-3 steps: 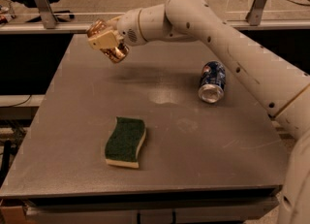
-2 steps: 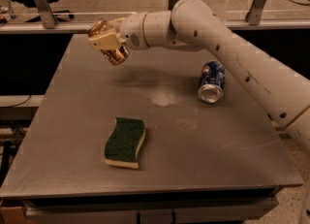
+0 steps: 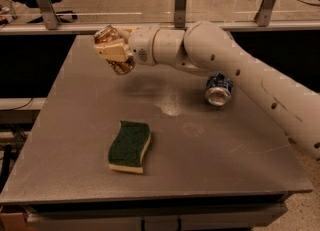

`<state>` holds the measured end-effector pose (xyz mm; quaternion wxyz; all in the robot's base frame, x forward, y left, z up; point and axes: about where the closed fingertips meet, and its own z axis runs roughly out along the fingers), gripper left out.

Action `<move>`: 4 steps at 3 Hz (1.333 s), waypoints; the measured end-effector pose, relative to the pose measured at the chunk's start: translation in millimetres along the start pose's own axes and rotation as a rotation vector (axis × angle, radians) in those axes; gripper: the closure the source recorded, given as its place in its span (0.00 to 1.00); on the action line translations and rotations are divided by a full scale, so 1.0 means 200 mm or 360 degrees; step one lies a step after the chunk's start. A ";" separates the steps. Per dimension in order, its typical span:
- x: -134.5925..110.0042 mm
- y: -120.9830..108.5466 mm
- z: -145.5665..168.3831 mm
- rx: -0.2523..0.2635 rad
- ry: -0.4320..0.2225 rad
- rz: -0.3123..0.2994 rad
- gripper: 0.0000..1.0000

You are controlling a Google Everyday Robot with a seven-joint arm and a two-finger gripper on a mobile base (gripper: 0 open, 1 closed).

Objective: Place orange can upright

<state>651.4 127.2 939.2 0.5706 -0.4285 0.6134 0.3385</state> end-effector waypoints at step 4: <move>0.08 0.04 -0.10 0.0126 -0.0162 0.0104 1.00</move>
Offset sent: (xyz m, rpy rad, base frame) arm -0.0079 -0.0061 -0.0089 0.0069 0.0005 -0.0322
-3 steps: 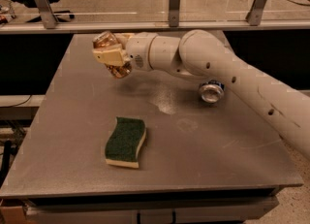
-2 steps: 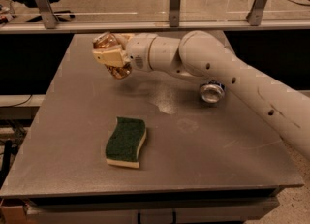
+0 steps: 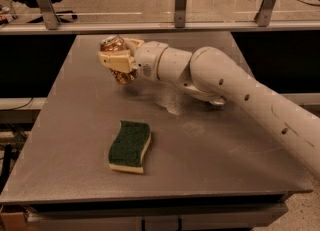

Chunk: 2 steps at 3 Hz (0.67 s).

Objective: Place orange can upright

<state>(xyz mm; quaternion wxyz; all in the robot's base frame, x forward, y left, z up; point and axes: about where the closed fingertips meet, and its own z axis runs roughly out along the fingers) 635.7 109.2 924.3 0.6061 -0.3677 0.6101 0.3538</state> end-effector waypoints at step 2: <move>-0.02 0.05 -0.12 0.0138 -0.0006 0.0054 1.00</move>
Offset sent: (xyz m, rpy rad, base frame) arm -0.0317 -0.0316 0.0045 0.0268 0.0498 -0.1424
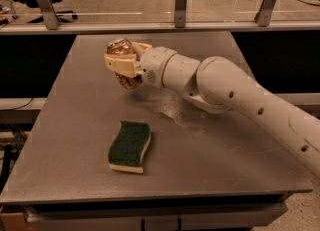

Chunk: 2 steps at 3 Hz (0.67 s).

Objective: Place orange can upright

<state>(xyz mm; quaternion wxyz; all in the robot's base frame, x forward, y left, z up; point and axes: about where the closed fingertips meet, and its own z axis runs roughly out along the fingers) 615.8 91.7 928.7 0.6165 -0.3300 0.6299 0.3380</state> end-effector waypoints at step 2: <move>0.11 0.05 -0.13 0.0107 -0.0032 0.0067 1.00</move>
Offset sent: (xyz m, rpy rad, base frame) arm -0.0367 -0.0322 -0.0360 0.0788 0.0176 -0.1082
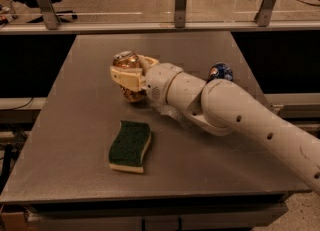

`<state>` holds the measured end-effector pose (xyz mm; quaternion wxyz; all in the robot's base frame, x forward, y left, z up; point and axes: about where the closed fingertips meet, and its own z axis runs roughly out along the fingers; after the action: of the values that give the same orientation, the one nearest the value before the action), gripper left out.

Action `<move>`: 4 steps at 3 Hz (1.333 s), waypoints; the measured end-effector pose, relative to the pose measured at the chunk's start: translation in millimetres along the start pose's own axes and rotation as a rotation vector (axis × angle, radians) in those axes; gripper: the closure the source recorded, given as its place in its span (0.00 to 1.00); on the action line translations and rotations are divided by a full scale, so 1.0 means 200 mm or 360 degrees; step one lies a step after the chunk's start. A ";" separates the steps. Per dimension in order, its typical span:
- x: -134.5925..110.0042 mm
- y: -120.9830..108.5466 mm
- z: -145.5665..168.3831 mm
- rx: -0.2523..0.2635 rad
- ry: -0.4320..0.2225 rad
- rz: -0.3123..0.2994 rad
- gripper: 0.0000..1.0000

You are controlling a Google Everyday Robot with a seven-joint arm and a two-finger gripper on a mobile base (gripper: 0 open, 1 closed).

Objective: Place orange can upright

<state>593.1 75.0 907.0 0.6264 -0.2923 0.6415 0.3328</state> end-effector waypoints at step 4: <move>0.07 0.01 -0.24 -0.0018 0.0003 -0.0064 0.12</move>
Offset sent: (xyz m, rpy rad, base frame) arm -0.0268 -0.0392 -0.0165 -0.0137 -0.0550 0.0033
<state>562.4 38.4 891.8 0.6307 -0.3091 0.6342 0.3233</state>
